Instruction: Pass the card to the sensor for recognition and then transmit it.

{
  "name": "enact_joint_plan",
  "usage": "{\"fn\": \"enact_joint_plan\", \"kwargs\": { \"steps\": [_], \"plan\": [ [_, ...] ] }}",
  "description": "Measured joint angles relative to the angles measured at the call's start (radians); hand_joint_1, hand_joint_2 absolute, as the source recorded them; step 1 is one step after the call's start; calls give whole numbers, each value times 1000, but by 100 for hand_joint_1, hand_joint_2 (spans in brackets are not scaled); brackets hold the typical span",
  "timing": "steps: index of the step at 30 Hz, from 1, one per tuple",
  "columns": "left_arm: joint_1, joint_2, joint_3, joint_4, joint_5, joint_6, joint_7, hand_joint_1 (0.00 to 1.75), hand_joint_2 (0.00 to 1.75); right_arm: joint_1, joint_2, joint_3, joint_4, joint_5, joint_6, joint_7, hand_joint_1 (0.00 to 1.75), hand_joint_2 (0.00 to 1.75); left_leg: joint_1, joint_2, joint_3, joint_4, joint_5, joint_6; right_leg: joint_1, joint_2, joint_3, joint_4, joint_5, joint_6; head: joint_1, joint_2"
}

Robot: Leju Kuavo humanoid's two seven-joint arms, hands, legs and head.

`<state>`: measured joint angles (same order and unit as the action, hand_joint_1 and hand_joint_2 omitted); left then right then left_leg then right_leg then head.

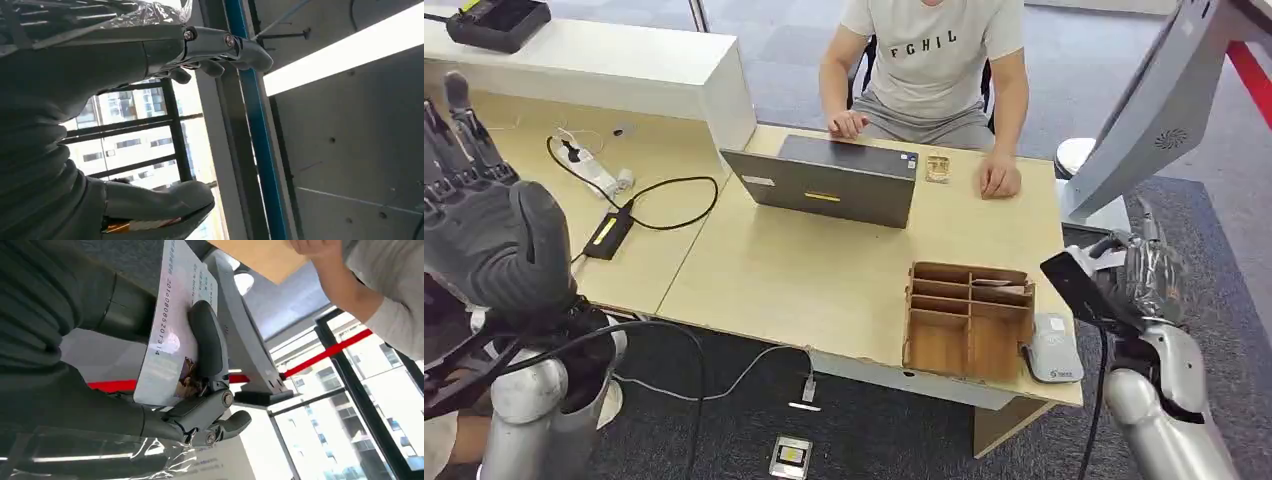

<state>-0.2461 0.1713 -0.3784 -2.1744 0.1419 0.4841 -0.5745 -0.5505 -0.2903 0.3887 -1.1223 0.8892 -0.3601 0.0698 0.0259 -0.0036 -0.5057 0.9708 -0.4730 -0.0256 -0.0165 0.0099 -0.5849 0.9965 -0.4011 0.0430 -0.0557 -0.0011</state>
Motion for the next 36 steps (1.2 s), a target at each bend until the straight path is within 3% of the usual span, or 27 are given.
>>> {"fn": "enact_joint_plan", "kwargs": {
  "steps": [9,20,36],
  "plan": [
    [-21,-22,0,26,11,-17,-21,0,175,-152,27,50,31,-11,22,-20,175,175,0,0,-1,0,0,0,0,0,-1,0,0,0,0,0],
    [-29,-37,0,44,41,-37,-47,0,175,-329,119,129,192,3,7,-44,175,175,0,0,-2,0,0,0,0,0,-1,1,0,0,0,0],
    [-51,-44,2,64,57,-42,-56,0,175,-435,225,224,404,53,22,-30,175,175,0,-1,-2,0,0,0,0,0,-1,1,0,0,0,0]
  ]
}}
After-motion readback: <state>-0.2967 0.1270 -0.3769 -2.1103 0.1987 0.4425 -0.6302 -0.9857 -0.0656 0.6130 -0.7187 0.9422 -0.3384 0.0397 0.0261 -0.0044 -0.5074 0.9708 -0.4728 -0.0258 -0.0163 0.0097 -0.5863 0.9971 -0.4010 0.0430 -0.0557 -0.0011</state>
